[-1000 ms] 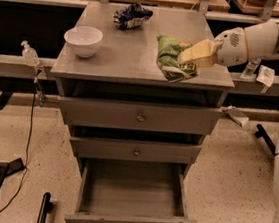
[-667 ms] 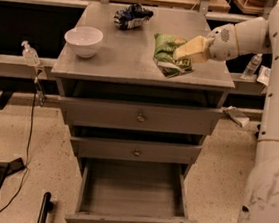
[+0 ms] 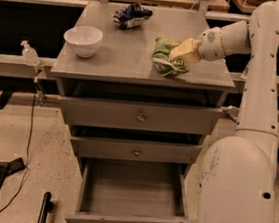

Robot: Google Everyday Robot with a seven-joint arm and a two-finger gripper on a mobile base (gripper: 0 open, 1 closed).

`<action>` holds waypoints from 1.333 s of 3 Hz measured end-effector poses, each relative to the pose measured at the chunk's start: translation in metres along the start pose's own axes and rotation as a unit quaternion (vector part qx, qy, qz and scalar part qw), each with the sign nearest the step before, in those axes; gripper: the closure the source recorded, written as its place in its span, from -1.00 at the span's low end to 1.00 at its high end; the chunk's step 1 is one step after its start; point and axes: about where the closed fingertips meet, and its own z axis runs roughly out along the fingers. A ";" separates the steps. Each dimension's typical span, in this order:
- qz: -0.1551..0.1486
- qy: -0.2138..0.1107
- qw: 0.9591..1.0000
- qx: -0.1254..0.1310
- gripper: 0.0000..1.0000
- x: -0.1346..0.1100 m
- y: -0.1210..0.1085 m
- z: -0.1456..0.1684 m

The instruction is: Pick green jalapeno chip bag from bottom drawer and place on counter

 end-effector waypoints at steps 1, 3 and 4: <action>0.034 -0.001 0.999 -0.024 0.20 -0.004 0.030 0.005; 0.033 0.029 0.999 -0.023 -0.99 0.013 0.032 0.016; 0.033 0.029 0.999 -0.023 -1.00 0.015 0.029 0.015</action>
Offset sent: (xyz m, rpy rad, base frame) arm 0.0116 -0.0138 -0.0255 -0.0250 0.0514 -0.0606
